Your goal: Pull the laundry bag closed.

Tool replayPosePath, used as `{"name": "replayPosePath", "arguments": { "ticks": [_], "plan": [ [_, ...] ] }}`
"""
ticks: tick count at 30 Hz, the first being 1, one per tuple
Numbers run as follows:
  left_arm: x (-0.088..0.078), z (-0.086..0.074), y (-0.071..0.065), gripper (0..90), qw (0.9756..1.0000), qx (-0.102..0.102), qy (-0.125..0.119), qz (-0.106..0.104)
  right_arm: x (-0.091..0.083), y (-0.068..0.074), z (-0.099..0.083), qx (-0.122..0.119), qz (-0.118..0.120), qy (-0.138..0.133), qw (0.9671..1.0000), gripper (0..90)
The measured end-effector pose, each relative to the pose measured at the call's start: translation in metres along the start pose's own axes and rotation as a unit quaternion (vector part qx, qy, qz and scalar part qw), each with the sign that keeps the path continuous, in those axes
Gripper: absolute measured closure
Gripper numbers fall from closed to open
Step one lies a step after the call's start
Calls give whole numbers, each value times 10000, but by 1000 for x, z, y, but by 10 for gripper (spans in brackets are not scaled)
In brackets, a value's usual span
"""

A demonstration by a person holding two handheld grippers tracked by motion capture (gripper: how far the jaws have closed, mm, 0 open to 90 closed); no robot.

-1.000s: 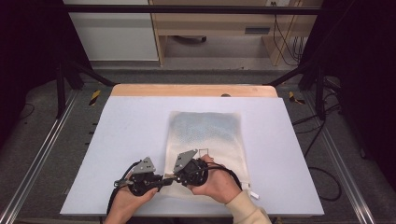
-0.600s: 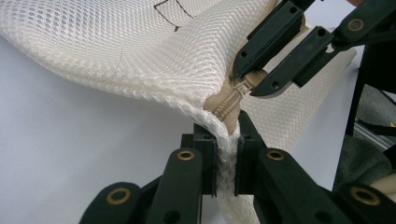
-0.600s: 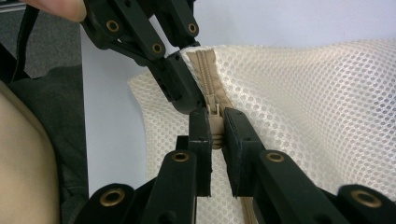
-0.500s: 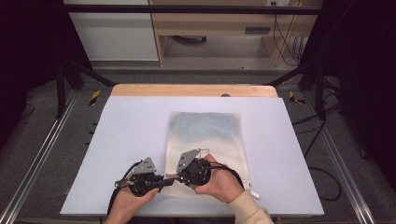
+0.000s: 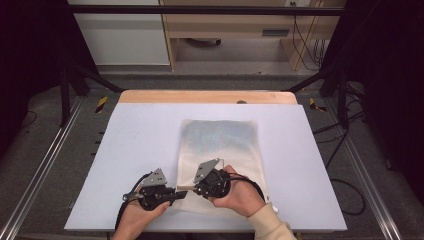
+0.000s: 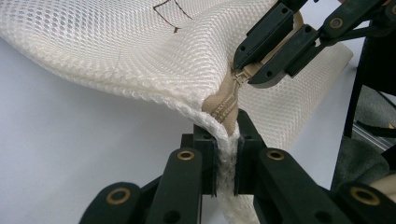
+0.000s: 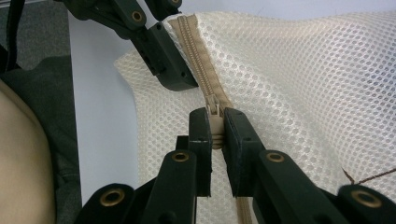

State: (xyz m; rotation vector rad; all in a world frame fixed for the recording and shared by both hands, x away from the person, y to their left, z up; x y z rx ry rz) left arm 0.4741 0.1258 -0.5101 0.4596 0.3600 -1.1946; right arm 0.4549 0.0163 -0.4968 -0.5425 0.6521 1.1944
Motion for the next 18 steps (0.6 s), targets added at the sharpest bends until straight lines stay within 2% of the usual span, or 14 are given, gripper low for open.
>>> {"name": "replayPosePath", "arguments": {
  "ticks": [18],
  "plan": [
    [4,-3,0,824,10000,31,42,-41,-6,-3,-10,80,-50,40,9999,822]
  ]
}}
Point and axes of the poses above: each handheld gripper's, and its own axes: x roughly forward along the jaws, z roughly out of its top, y roughly to its left, the point moved 9 cm from there along x, roughly forward along the jaws, and after that the axes turned 6 degrees about -y, right-handed, at the moved point
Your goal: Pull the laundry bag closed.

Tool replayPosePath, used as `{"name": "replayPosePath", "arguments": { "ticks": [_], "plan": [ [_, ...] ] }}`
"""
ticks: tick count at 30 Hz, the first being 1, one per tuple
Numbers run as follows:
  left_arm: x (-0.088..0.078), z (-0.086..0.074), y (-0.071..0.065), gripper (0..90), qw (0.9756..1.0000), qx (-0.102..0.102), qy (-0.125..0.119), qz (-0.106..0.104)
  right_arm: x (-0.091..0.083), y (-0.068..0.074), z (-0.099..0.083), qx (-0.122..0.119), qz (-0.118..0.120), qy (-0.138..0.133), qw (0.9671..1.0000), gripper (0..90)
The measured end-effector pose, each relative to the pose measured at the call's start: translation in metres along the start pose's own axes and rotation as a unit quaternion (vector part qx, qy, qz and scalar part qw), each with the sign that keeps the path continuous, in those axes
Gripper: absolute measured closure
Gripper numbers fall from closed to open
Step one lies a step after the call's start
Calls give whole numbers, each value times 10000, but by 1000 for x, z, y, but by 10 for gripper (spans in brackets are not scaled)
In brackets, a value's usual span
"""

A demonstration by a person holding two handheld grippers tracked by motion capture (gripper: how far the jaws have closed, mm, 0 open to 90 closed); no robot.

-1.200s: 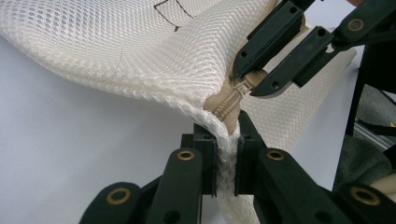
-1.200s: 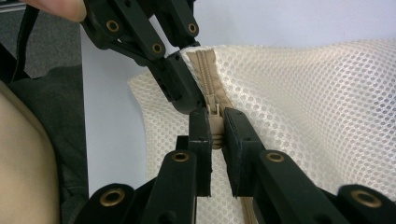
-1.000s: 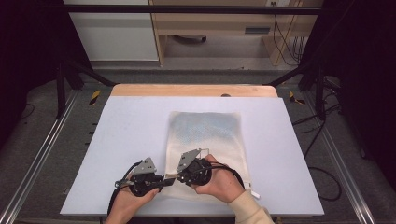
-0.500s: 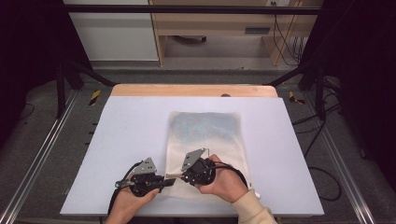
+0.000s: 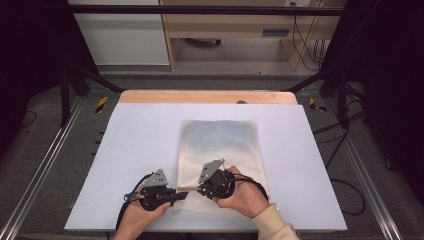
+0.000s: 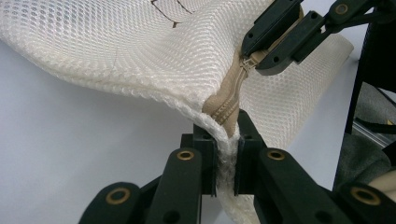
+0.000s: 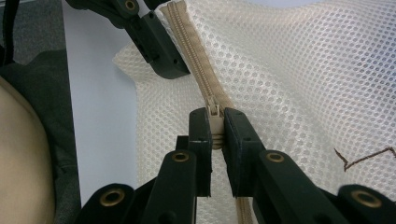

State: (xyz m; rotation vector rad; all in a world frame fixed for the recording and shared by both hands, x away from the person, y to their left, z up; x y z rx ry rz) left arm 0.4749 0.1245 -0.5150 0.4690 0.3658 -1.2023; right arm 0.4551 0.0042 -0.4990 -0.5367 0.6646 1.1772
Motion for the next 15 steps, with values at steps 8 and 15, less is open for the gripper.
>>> {"name": "replayPosePath", "arguments": {
  "ticks": [8,15],
  "plan": [
    [2,-1,-1,823,10000,43,28,-13,-1,-1,-3,37,13,-10,10000,823],
    [2,0,-1,824,10000,62,33,20,-3,-1,-6,55,-30,-7,10000,822]
  ]
}}
Point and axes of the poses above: each handheld gripper's, and its own axes: x roughly forward along the jaws, z roughly out of its top, y roughly to its left, the point moved 9 cm from there along x, roughly forward along the jaws, and after that the axes turned 6 degrees about -y, right-handed, at the moved point
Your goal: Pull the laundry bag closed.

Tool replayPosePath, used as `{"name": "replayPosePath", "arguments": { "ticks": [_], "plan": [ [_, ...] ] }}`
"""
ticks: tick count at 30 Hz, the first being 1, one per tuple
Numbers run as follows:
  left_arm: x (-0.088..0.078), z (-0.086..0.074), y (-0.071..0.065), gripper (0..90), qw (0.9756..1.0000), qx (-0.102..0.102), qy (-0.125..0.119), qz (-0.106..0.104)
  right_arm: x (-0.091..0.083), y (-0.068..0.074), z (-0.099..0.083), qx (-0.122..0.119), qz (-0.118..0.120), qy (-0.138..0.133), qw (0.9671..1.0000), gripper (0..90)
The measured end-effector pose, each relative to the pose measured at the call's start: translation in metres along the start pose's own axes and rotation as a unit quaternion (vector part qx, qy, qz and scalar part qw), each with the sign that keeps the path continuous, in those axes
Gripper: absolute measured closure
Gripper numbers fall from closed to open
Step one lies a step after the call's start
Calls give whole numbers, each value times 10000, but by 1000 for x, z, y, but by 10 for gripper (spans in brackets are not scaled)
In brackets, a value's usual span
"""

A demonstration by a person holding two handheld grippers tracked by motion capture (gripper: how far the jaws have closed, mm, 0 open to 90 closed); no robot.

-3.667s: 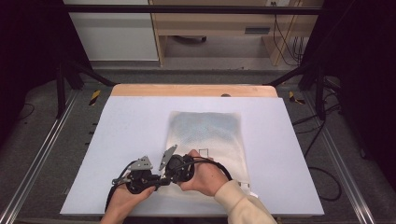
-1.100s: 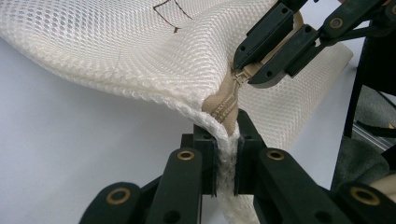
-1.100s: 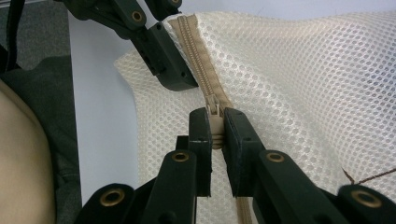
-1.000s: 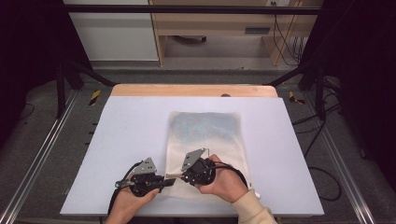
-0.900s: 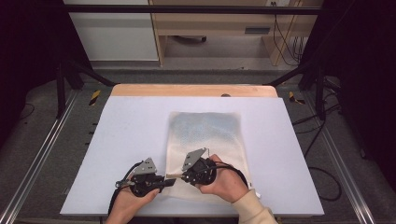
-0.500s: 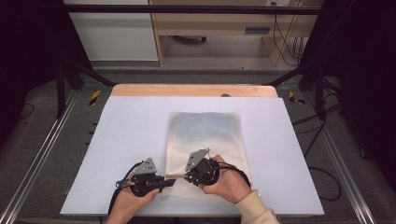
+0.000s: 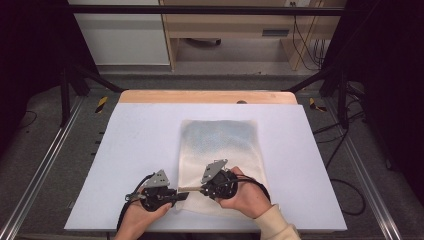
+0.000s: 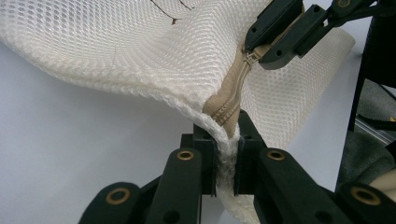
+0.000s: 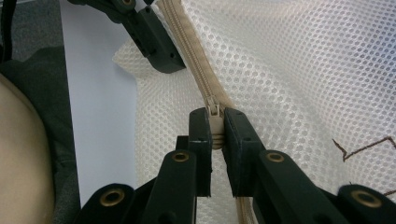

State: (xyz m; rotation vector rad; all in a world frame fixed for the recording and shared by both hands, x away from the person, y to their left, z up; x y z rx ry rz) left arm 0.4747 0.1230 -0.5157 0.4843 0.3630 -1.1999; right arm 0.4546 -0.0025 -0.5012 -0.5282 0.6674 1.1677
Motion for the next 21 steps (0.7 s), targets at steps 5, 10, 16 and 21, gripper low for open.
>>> {"name": "replayPosePath", "arguments": {
  "ticks": [5,10,16,21],
  "plan": [
    [1,1,0,825,10000,16,-18,-7,-2,0,-2,18,-10,-9,10000,822],
    [-1,1,0,824,10000,-11,-41,0,-4,-2,-4,61,-50,2,10000,822],
    [1,2,-1,824,10000,3,-43,-10,-6,-2,-7,97,-80,0,9999,822],
    [0,2,-1,825,10000,-29,-77,-9,-8,-3,-7,92,-95,-26,9999,822]
  ]
}}
Point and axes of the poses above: each handheld gripper's, and its own axes: x roughly forward along the jaws, z roughly out of its top, y roughly to its left, the point moved 9 cm from there along x, roughly forward along the jaws, and after that the axes turned 6 degrees about -y, right-handed, at the moved point
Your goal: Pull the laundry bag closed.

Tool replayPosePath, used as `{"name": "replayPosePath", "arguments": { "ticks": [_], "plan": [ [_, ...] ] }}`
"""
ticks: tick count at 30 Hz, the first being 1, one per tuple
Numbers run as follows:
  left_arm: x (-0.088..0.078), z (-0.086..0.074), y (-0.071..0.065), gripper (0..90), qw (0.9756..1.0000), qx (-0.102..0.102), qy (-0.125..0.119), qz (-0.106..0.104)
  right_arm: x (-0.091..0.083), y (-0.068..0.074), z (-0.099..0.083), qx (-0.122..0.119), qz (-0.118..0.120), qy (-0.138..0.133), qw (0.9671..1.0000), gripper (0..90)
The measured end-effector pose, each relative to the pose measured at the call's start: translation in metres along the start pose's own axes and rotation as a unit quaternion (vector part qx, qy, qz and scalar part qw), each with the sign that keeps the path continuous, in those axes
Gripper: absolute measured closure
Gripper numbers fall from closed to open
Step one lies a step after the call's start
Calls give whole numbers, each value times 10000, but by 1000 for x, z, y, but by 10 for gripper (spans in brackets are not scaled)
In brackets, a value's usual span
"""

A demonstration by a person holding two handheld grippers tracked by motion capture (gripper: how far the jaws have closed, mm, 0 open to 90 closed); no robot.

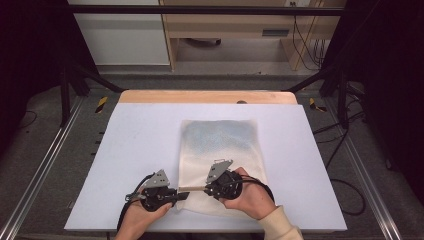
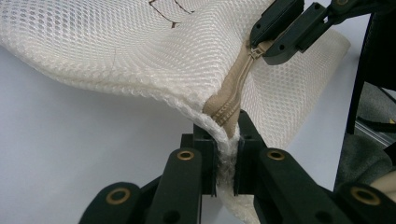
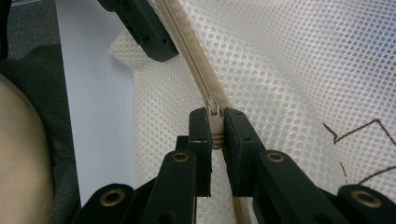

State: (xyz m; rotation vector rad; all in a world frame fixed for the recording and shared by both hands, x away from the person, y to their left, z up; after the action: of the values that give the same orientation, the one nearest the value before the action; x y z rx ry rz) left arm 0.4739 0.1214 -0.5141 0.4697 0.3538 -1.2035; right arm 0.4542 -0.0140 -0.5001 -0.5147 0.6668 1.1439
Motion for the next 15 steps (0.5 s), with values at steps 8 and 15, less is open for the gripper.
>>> {"name": "replayPosePath", "arguments": {
  "ticks": [8,15],
  "plan": [
    [1,1,0,825,10000,-14,-38,-12,-4,-1,-1,54,10,-54,10000,823],
    [1,2,0,825,10000,-25,-13,48,-8,-3,-4,37,-68,-33,10000,822]
  ]
}}
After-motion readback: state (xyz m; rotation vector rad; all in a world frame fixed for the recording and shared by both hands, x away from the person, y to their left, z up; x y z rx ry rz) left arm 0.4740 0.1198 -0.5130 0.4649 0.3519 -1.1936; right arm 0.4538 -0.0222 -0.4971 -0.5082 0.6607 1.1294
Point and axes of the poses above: each handheld gripper's, and its own axes: x roughly forward along the jaws, z roughly out of its top, y roughly to its left, the point moved 9 cm from there along x, roughly forward along the jaws, and after that the axes turned 6 degrees about -y, right-handed, at the moved point
